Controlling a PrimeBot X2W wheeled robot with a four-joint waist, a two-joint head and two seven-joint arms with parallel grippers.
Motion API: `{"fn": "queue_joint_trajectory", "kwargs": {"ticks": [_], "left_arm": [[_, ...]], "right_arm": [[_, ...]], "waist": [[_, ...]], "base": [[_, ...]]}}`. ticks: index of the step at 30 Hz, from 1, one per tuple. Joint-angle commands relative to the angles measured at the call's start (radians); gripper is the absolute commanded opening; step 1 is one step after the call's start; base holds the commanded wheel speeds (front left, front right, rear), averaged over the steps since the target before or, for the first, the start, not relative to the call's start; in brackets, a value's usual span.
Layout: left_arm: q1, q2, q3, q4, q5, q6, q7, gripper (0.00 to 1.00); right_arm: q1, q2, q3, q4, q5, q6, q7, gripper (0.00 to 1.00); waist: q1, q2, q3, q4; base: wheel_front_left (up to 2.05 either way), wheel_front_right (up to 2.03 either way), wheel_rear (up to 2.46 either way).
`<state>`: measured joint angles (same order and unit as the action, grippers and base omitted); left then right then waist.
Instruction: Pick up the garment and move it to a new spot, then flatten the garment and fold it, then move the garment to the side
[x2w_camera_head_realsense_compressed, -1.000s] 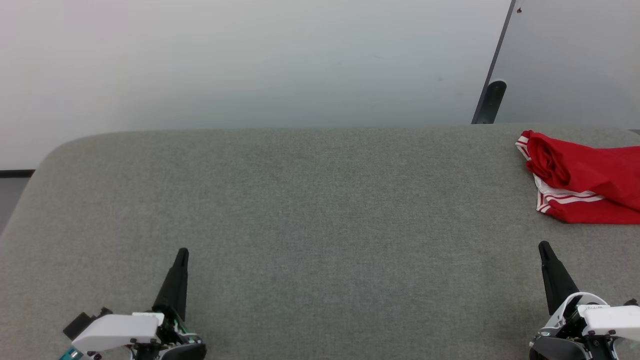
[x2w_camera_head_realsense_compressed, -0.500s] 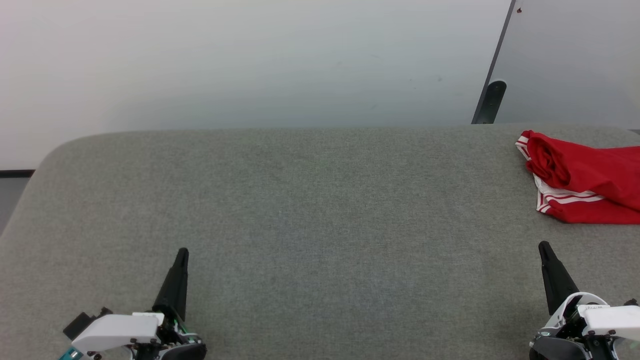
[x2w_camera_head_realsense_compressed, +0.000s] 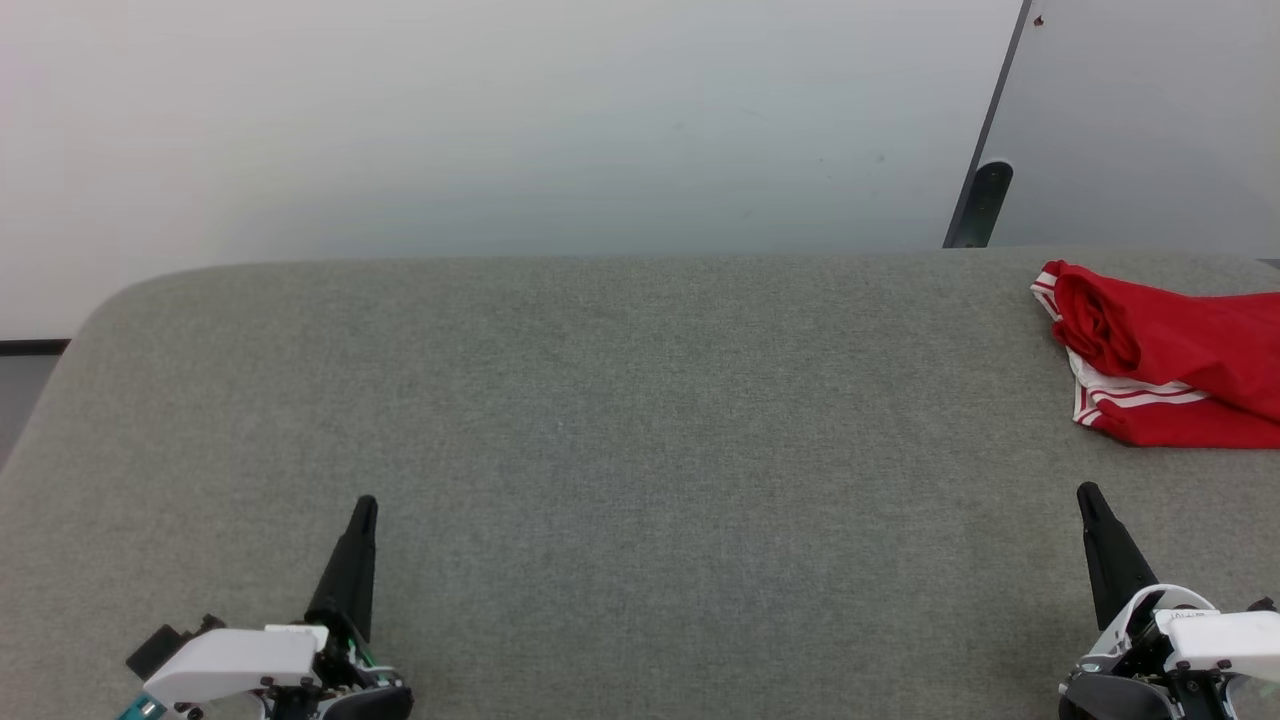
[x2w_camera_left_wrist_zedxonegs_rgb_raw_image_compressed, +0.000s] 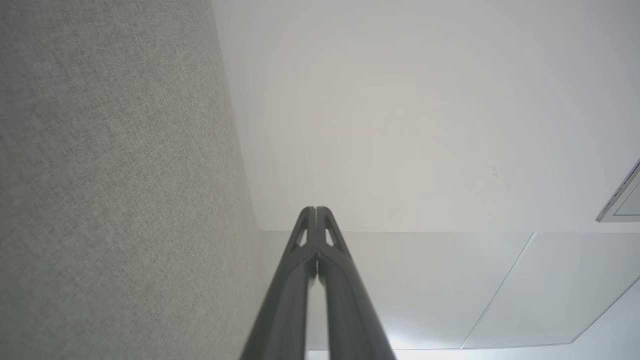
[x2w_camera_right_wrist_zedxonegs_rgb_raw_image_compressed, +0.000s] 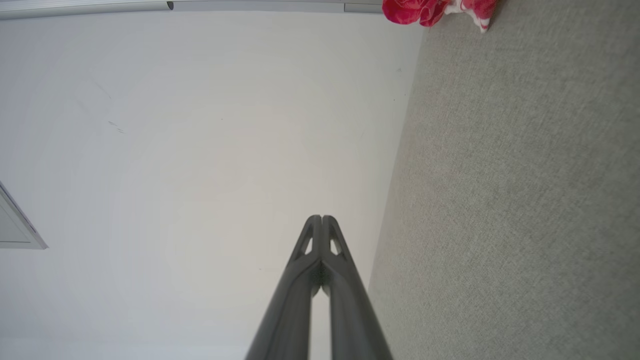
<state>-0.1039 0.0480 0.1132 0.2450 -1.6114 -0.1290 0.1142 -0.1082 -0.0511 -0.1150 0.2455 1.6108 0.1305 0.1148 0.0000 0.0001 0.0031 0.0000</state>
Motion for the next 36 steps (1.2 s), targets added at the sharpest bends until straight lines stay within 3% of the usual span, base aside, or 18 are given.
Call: {"fn": "queue_joint_trajectory", "kwargs": {"ticks": [1,36], "left_arm": [[-0.01,0.002,0.002,-0.001,-0.003,-0.003,0.003,0.0],[-0.01,0.002,0.002,-0.001,-0.003,-0.003,0.003,0.0]], "right_arm": [[-0.003,0.004,0.002,-0.002,0.004,0.0,0.002,0.0],[-0.003,0.004,0.002,-0.002,0.004,0.0,0.002,0.0]], "waist": [[0.0,-0.0001,0.0,0.0],[0.0,-0.0001,0.0,0.0]], "base": [[0.0,0.0,0.0],[0.0,0.0,0.0]]}}
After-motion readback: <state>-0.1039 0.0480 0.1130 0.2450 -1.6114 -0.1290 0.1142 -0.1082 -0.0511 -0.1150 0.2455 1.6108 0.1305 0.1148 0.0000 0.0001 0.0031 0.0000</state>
